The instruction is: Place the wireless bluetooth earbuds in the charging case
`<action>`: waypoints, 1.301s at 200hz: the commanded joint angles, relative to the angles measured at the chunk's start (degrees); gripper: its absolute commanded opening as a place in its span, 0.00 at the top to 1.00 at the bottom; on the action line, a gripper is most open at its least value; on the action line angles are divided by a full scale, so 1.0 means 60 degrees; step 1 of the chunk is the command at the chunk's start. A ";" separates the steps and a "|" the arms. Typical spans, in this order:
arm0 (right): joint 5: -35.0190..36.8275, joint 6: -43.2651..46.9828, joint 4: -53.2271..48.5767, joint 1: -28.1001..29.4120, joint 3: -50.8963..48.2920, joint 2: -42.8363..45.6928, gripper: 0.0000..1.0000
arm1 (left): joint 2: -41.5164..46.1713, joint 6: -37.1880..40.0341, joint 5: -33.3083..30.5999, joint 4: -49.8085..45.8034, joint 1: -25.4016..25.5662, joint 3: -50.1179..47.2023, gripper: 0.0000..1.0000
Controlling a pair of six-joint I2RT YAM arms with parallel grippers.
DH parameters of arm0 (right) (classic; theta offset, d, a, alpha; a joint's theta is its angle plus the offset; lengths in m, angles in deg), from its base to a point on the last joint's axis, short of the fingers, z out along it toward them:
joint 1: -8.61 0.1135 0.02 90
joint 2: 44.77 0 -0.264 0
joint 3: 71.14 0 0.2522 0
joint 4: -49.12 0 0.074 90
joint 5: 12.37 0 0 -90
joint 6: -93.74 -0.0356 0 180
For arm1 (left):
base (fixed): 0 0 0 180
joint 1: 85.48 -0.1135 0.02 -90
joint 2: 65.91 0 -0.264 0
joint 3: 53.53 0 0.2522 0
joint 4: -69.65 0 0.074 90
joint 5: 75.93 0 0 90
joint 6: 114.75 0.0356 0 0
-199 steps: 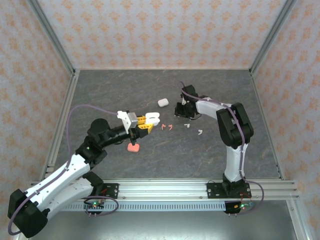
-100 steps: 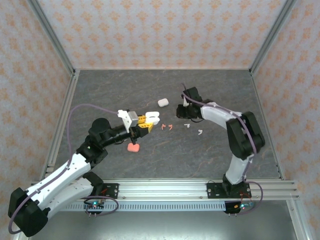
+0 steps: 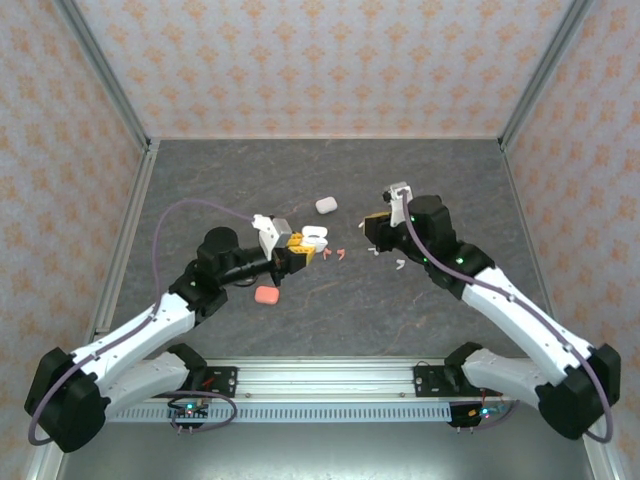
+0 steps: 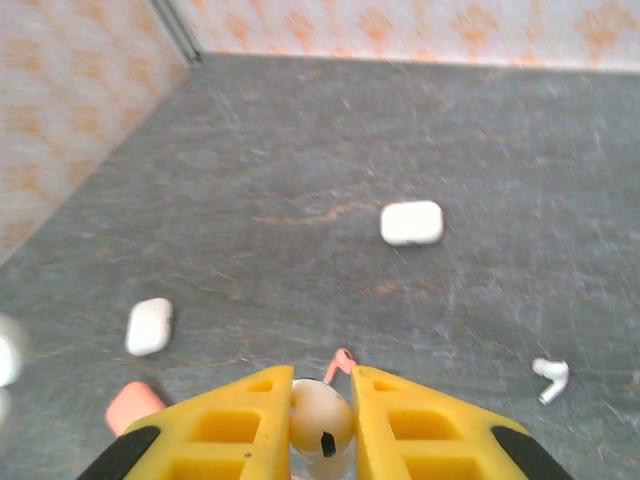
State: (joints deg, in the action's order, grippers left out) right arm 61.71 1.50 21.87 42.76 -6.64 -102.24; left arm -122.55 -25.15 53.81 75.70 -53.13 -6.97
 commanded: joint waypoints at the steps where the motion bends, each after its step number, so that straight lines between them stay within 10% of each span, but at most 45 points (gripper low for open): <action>1: 0.0391 0.0498 0.0371 0.0483 -0.0076 0.0512 0.81 | -0.0294 -0.0152 0.0378 0.0835 0.0155 0.0502 1.00; 101: 0.1099 0.1699 0.1448 0.2643 0.0454 0.0143 0.81 | -0.0916 0.0009 0.0639 0.0473 0.0363 0.0964 1.00; 260: -0.0034 0.1576 0.1504 0.2877 0.0669 -0.0573 0.81 | -0.0740 0.0105 0.0740 0.0301 0.0451 0.0923 1.00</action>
State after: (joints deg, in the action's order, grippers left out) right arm 64.40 11.29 29.84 59.57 -4.17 -105.59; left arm -128.21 -25.13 57.16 76.45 -51.03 -3.10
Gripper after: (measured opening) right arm 0.192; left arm 0.202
